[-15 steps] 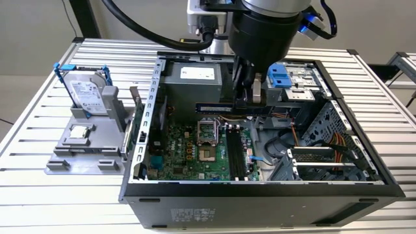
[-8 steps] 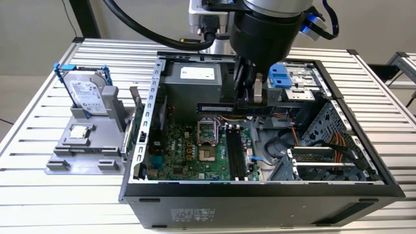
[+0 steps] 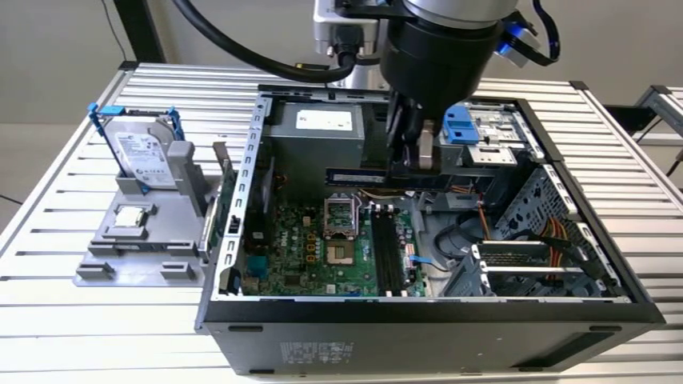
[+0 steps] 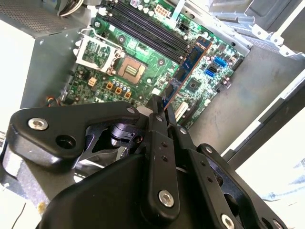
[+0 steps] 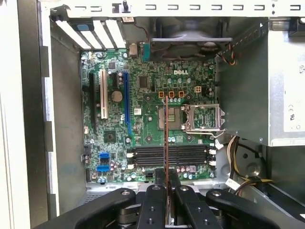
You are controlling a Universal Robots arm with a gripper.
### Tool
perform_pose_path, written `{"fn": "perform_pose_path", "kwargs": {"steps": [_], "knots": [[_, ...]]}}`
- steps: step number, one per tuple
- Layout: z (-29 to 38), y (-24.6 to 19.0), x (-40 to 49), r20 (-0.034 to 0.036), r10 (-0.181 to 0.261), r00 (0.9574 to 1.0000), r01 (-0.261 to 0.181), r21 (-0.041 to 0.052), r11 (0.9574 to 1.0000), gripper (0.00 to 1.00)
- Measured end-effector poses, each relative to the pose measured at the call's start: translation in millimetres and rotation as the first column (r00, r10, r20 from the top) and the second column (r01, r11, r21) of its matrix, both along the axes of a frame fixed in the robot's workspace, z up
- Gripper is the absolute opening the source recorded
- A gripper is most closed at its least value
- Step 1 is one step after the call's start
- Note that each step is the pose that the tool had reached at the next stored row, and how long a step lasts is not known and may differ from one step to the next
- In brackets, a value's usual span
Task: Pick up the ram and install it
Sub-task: 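Pick up the ram and move it above insertion slot, then insert the ram into the slot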
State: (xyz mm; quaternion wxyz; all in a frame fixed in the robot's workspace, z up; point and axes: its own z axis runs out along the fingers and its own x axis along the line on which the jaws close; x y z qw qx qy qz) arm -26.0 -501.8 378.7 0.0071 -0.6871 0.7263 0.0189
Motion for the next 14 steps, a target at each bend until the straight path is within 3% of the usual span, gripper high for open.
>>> {"fn": "perform_pose_path", "kwargs": {"steps": [14], "knots": [[0.0,0.0,4.0,0.0,0.0,1.0,0.0,-0.0001,1.0,0.0]]}}
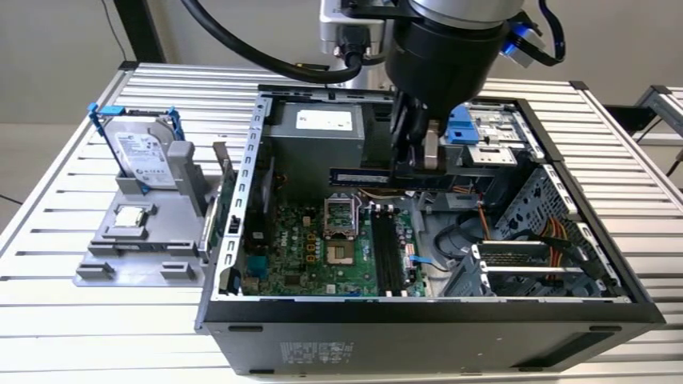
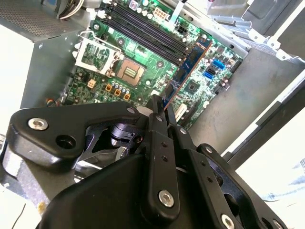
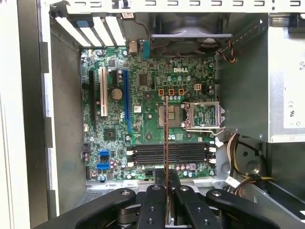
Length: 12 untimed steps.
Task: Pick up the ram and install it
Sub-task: 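Insert the ram into the slot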
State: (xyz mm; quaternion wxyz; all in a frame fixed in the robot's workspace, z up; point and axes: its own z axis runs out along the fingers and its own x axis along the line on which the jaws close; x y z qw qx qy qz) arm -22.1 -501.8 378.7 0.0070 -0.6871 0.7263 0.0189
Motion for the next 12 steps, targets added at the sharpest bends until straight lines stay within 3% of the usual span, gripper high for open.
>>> {"fn": "perform_pose_path", "kwargs": {"steps": [7,12], "knots": [[0.0,0.4,4.1,0.0,0.0,1.0,0.0,0.0,1.0,0.0],[0.0,3.3,9.4,0.0,0.0,1.0,0.0,0.0001,1.0,0.0]]}}
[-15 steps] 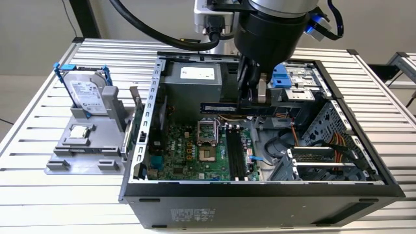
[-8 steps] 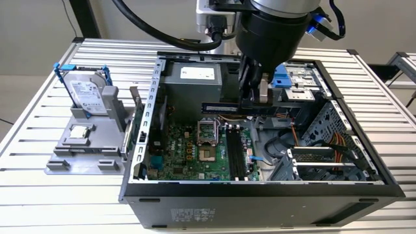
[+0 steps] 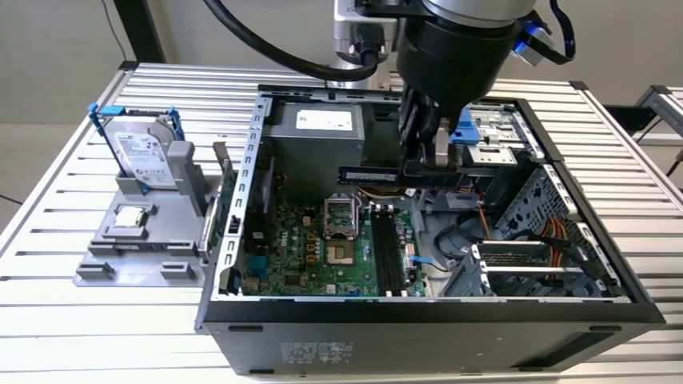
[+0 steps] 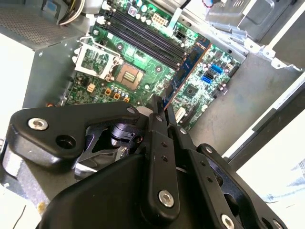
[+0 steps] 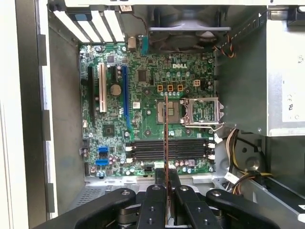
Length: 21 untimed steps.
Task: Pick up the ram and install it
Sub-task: 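Insert the ram into the slot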
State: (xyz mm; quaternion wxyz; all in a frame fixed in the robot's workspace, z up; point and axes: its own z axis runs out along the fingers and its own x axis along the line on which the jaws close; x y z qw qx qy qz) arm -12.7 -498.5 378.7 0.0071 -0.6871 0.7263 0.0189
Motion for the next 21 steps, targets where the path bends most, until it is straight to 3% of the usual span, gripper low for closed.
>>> {"fn": "perform_pose_path", "kwargs": {"steps": [3,4,11,21], "knots": [[0.0,3.8,2.8,0.0,0.0,1.0,0.0,0.0,1.0,0.0],[0.0,7.4,4.3,0.0,0.0,1.0,0.0,0.0,1.0,0.0],[0.0,19.5,11.8,0.0,0.0,1.0,0.0,-0.0001,1.0,0.0],[0.0,30.3,23.3,0.0,0.0,1.0,0.0,0.0,1.0,0.0]]}}
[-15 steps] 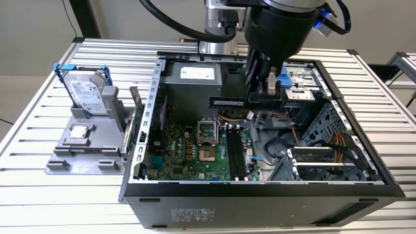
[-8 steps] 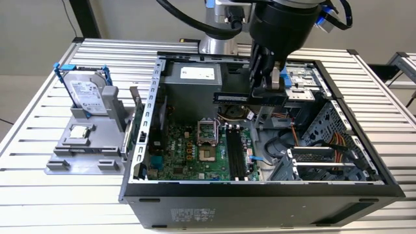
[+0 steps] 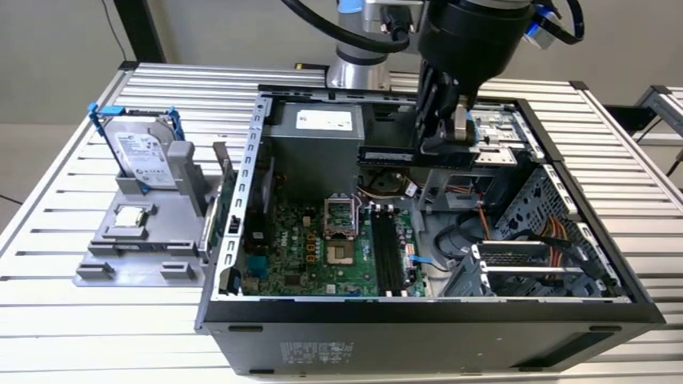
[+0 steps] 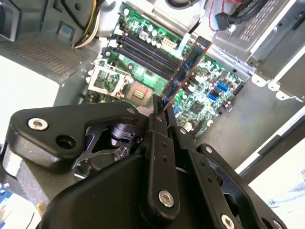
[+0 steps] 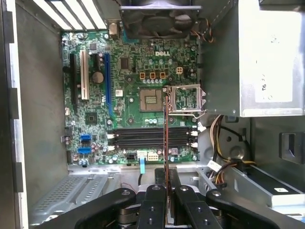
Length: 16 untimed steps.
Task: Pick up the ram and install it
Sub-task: 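Insert the ram into the slot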
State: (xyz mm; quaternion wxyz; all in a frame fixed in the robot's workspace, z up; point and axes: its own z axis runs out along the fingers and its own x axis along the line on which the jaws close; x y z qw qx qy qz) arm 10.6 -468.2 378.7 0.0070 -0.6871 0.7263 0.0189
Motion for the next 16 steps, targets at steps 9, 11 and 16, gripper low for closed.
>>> {"fn": "perform_pose_path", "kwargs": {"steps": [9,11,16], "knots": [[0.0,10.1,13.1,0.0,0.0,1.0,0.0,-0.0001,1.0,0.0],[0.0,10.4,14.1,0.0,0.0,1.0,0.0,0.0,1.0,0.0],[0.0,10.4,16.7,0.0,-0.001,1.0,0.001,0.0,1.0,0.0]]}}
